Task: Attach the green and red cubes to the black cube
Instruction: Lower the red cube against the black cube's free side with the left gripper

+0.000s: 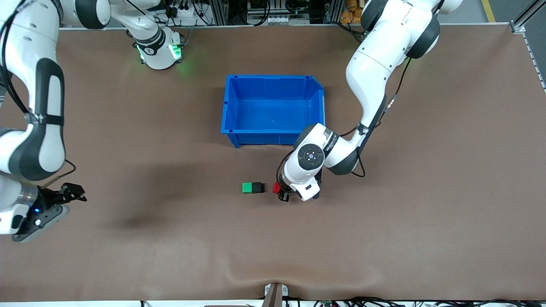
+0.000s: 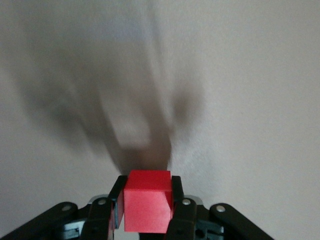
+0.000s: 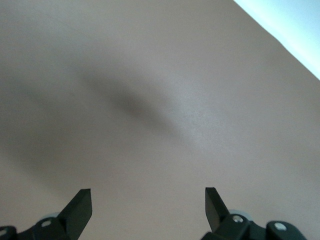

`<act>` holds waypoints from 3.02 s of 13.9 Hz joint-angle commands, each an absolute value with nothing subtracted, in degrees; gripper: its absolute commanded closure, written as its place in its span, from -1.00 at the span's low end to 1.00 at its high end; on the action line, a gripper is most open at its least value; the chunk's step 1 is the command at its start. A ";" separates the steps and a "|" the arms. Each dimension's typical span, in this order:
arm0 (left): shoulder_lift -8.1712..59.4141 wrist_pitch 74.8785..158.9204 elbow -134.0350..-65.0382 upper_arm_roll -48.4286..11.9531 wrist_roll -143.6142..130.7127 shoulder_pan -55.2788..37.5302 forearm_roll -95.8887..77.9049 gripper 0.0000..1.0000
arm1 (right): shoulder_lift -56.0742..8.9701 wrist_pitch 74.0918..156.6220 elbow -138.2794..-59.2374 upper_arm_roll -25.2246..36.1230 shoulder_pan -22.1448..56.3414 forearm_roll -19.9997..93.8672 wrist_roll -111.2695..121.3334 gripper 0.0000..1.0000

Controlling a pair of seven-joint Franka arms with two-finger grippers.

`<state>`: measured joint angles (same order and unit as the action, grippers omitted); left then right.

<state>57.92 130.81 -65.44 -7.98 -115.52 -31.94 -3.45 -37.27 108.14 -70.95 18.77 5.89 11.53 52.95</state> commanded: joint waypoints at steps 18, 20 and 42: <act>62.67 134.84 -61.44 -5.36 -123.31 -34.89 -7.21 1.00 | -34.01 100.11 -72.60 17.84 3.16 12.13 54.76 -1.00; 62.40 131.67 -61.44 -5.54 -123.31 -34.80 -7.21 1.00 | -34.01 100.11 -72.60 17.84 3.08 12.13 54.76 -1.00; 59.94 126.83 -61.44 -4.66 -124.10 -35.86 -7.29 -1.00 | -34.28 100.63 -73.12 17.84 3.16 12.22 54.84 -1.00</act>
